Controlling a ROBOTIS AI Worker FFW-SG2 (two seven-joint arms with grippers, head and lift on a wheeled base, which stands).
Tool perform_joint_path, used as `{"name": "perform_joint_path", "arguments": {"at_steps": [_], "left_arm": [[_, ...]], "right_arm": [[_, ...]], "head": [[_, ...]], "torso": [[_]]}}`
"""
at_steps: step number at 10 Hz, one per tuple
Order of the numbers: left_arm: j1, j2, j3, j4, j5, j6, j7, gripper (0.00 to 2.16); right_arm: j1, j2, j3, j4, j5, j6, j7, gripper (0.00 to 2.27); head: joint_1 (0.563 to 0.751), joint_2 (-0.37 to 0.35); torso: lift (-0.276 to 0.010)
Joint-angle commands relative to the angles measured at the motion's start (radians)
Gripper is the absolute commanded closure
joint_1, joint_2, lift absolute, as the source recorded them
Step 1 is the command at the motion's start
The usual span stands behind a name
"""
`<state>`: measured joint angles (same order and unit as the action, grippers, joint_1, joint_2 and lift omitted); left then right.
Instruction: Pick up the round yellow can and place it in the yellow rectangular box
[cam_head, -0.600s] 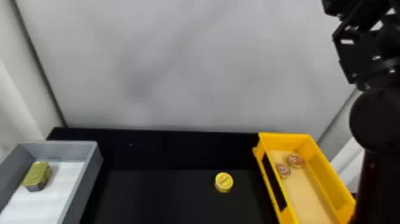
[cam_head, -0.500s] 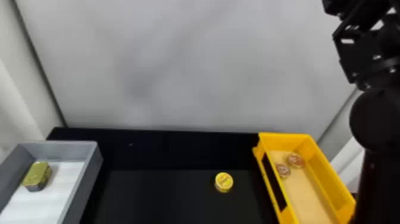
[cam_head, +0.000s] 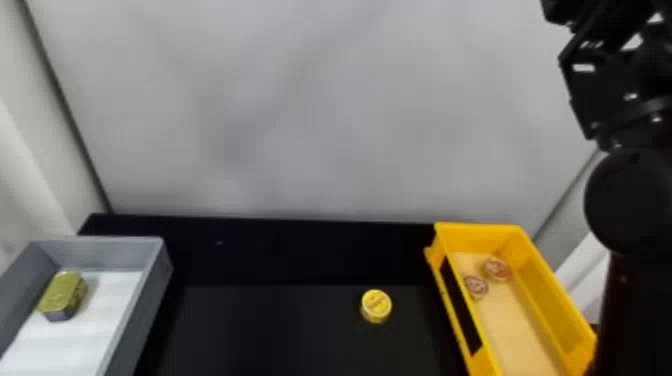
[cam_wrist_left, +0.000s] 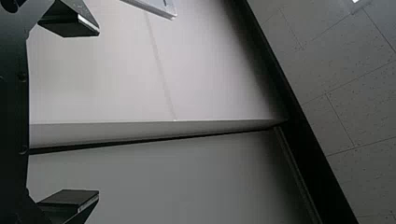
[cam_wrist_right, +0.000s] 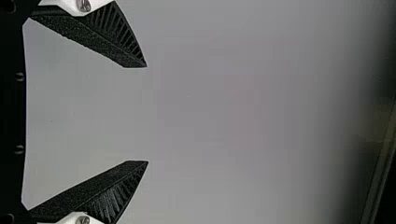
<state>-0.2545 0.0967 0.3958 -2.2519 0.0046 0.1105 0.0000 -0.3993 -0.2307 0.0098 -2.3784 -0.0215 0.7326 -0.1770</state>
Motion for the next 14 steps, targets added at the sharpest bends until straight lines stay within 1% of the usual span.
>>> {"name": "perform_joint_path", "arguments": {"at_steps": [1,2,3,4,5,6,7,8,9,11,12,13,14], "left_arm": [[0.006,0.0,0.005,0.0,0.0,0.002,0.0,0.06],[0.004,0.0,0.002,0.0,0.002,0.005,0.0,0.06],[0.003,0.002,0.0,0.0,0.002,0.009,0.0,0.06],[0.003,0.002,-0.001,0.0,0.003,0.015,-0.002,0.06],[0.001,0.002,-0.006,0.0,0.005,0.022,-0.002,0.06],[0.001,0.002,-0.006,0.0,0.005,0.025,-0.002,0.06],[0.001,0.0,-0.008,0.002,0.005,0.025,-0.002,0.06],[0.001,-0.001,-0.009,0.002,0.006,0.025,0.0,0.06],[0.001,-0.003,-0.008,0.002,0.006,0.025,-0.002,0.06],[-0.002,-0.008,-0.015,0.006,0.006,0.025,-0.002,0.06],[-0.003,-0.011,-0.018,0.009,0.008,0.025,-0.002,0.06],[-0.003,-0.011,-0.021,0.011,0.008,0.025,0.0,0.06],[-0.006,-0.011,-0.021,0.012,0.008,0.025,0.0,0.06]], "right_arm": [[-0.035,0.025,-0.028,0.005,-0.117,0.231,-0.099,0.1],[-0.081,0.033,-0.08,0.033,-0.228,0.421,-0.101,0.08],[-0.124,0.017,-0.126,0.108,-0.367,0.572,-0.098,0.07],[-0.124,-0.027,-0.159,0.232,-0.544,0.619,-0.096,0.07],[-0.085,-0.079,-0.16,0.341,-0.704,0.569,-0.102,0.07],[-0.042,-0.116,-0.129,0.433,-0.79,0.498,-0.102,0.08],[-0.001,-0.131,-0.097,0.505,-0.791,0.443,-0.098,0.08],[0.036,-0.131,-0.077,0.573,-0.752,0.409,-0.052,0.07],[0.054,-0.128,-0.053,0.627,-0.698,0.395,-0.012,0.07],[0.051,-0.125,0.032,0.751,-0.517,0.417,0.114,0.06],[0.043,-0.119,0.084,0.795,-0.354,0.431,0.212,0.06],[0.03,-0.104,0.133,0.851,-0.152,0.428,0.369,0.06],[0.019,-0.056,0.139,0.92,0.091,0.388,0.553,0.06]], "head": [[0.655,-0.164],[0.655,-0.164],[0.655,-0.164],[0.655,-0.164],[0.655,-0.164],[0.655,-0.164],[0.655,-0.164],[0.655,-0.164],[0.655,-0.164],[0.655,-0.164],[0.655,-0.164],[0.655,-0.164],[0.655,-0.164]], "torso": [[-0.009],[-0.009],[-0.009],[-0.009],[-0.009],[-0.009],[-0.009],[-0.009],[-0.009],[-0.009],[-0.009],[-0.009],[-0.009]]}}
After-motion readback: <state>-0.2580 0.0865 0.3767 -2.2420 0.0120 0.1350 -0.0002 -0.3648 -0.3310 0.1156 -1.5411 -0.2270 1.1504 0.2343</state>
